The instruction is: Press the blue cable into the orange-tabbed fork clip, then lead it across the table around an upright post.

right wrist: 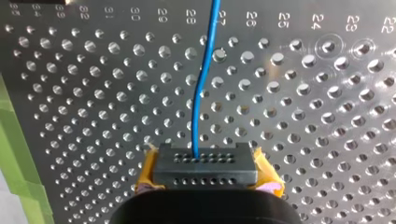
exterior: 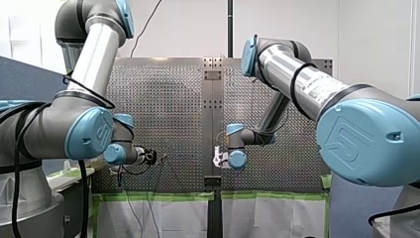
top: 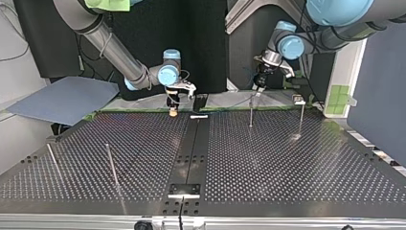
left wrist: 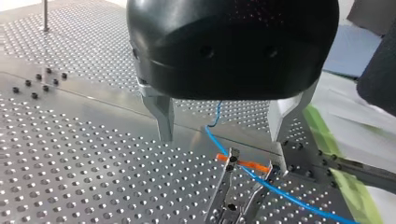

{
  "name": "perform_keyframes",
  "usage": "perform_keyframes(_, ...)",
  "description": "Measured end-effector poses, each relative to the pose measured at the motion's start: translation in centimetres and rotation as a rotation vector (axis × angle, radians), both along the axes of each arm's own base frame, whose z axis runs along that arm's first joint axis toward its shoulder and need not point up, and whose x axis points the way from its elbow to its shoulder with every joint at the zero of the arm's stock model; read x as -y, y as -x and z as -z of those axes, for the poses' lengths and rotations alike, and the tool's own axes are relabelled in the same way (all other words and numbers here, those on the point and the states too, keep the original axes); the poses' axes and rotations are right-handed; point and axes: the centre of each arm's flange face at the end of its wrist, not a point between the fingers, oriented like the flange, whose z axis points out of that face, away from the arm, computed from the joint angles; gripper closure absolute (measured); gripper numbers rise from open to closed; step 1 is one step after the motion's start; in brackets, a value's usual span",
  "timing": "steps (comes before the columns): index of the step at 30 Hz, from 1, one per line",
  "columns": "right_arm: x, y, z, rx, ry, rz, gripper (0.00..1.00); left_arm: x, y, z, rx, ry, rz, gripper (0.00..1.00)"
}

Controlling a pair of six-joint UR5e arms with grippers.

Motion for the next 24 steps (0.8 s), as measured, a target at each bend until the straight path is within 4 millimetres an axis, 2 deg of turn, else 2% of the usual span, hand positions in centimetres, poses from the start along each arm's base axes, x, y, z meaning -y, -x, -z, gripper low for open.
perform_keyframes(5, 0.0, 0.0, 0.0, 0.001, -0.001, -0.001, 0.98, 0.1, 0.1, -0.1, 0.019, 0.033, -0.035, 0.0)
perform_keyframes(17, -0.1, -0.1, 0.0, 0.001, -0.002, -0.003, 0.98, 1.1, 2.1, 0.3, 0.06, 0.053, -0.044, 0.0)
perform_keyframes(24, -0.2, -0.2, 0.0, 0.001, -0.002, -0.005, 0.98, 1.7, 2.2, 0.6, 0.091, 0.069, -0.041, 0.0)
